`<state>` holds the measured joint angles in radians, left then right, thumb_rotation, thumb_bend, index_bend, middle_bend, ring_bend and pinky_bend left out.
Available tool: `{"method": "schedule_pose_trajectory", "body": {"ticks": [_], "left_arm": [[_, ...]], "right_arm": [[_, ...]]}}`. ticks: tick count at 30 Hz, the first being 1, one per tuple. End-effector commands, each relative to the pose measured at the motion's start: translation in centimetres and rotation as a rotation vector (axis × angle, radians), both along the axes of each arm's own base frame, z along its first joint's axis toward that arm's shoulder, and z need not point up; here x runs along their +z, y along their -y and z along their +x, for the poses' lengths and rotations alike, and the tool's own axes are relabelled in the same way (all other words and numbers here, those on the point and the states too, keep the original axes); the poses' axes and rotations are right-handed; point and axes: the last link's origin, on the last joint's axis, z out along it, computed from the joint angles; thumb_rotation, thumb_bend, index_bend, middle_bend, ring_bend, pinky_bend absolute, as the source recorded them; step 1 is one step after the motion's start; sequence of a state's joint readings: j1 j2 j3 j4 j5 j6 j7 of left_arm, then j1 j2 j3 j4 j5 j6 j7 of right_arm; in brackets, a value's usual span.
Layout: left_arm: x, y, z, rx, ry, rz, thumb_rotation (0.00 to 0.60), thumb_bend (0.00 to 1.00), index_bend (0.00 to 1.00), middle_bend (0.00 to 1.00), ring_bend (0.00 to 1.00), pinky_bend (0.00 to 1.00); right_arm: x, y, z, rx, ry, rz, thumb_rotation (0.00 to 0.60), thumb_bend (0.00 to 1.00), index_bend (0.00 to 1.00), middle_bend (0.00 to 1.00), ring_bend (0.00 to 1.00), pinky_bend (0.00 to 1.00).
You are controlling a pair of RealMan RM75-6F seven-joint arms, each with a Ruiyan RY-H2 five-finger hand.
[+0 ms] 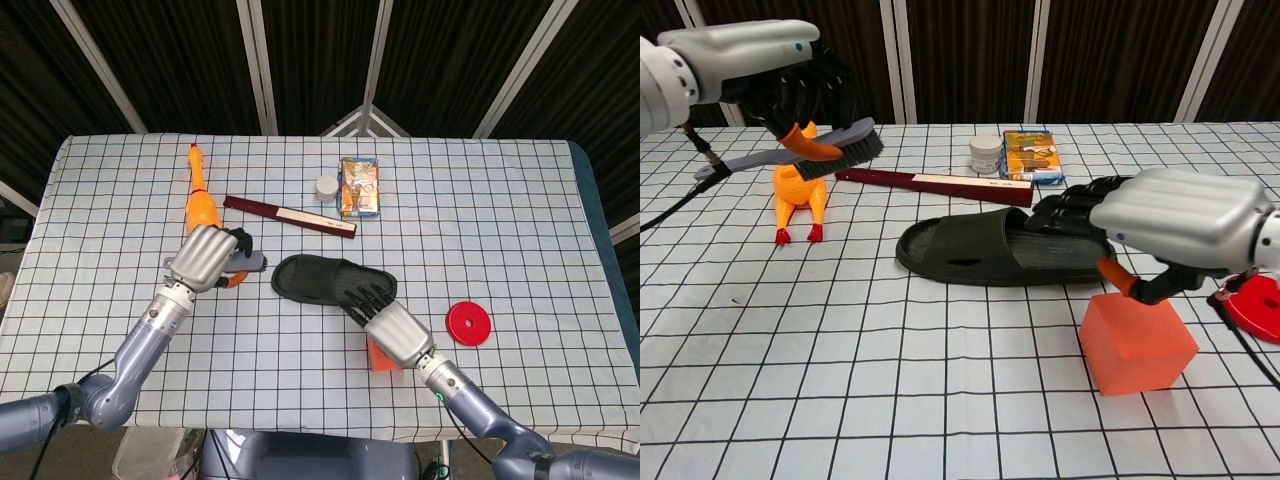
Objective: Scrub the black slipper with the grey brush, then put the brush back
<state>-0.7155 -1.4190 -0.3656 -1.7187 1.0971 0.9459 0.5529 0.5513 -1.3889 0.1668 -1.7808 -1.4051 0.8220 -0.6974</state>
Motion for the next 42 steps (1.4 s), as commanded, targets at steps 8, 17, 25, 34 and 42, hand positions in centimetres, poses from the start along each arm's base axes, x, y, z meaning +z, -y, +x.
{"method": "schedule_pose_trajectory", "body": {"ticks": [8,17,25,34,42], "left_arm": [[-2.6,-1.3,1.9,0.011,-0.033,-0.034,0.6,0.58,0.5,0.64,0.58,0.56],[-4.5,-1.5,2.5,0.015,-0.061,-0.066,0.6,0.58,0.51,0.64,0.58,0.56],[-5.1,-2.0,3.2,0.017,-0.065,-0.057,0.6,0.58,0.51,0.64,0.58,0.56],[-5.0,-2.6,3.2,0.024,-0.07,-0.053,0.6,0.58,0.51,0.64,0.58,0.56],[-5.9,-2.6,3.1,0.022,-0.083,-0.079,0.6,0.58,0.51,0.64,0.58,0.56]], "right_arm": [[-2.7,0.5,1.6,0.059,-0.084,0.033,0.6,0.78,0.0,0.02,0.0,0.1],[-3.6,1.6,3.5,0.063,-0.099,0.037,0.6,0.78,0.0,0.02,0.0,0.1],[-5.0,2.6,4.8,0.061,-0.148,0.061,0.6,0.78,0.0,0.02,0.0,0.1],[-5.8,3.6,5.9,0.063,-0.192,0.049,0.6,0.78,0.0,0.02,0.0,0.1],[-6.5,4.6,5.3,0.03,-0.256,0.038,0.6,0.78,0.0,0.02,0.0,0.1]]}}
